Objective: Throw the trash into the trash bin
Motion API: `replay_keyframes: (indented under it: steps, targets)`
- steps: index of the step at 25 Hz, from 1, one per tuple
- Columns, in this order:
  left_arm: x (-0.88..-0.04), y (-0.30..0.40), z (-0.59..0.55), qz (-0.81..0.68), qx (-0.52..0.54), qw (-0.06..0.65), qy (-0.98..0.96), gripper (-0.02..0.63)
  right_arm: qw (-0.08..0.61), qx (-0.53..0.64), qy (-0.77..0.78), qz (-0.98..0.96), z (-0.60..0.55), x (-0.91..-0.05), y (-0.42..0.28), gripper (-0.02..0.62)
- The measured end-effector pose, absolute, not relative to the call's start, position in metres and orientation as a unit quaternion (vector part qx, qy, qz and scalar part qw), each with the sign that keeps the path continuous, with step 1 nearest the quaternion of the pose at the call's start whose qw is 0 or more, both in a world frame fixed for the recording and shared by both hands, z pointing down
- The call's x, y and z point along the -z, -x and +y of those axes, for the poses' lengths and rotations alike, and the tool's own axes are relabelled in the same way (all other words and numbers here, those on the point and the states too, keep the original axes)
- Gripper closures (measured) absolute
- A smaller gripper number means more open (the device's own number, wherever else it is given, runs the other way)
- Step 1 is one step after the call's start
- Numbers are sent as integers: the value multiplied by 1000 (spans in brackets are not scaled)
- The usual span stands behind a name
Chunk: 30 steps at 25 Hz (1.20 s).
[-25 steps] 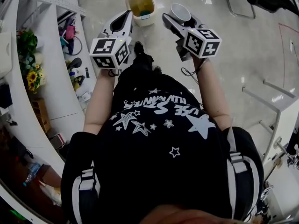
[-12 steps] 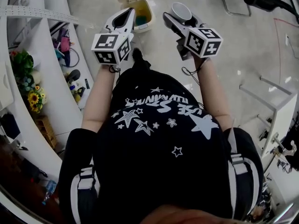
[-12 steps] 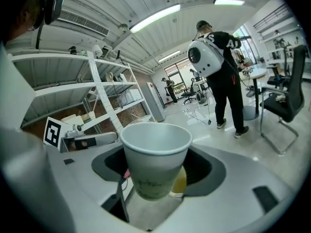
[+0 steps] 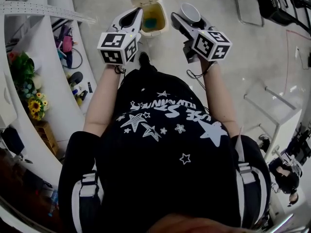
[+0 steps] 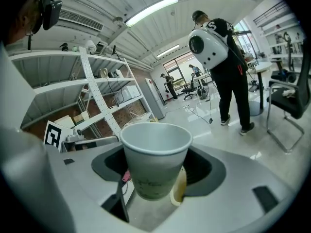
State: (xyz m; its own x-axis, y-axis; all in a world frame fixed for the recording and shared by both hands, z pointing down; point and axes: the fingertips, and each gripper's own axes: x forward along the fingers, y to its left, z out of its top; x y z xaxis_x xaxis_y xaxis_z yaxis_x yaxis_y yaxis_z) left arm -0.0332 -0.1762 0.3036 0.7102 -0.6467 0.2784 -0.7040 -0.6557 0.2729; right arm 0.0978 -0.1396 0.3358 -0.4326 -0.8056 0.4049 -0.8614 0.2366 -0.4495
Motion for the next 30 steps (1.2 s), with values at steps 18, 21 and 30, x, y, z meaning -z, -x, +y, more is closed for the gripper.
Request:
replay_keyframes:
  steps: [18,21,30]
  targets:
    - [-354,27,-218,-397,-108,205,-888,595,38,-360,-494,-791,-187,-382,-100,268]
    - [-371,18,-217,-408,-111,212,-881,597,60,-363,-472,-801,-186,-399,-103,268]
    - [-437,14,-208,-423,-141,226,-866,595,101,-376,-440,-809,-193,-465,-94,268]
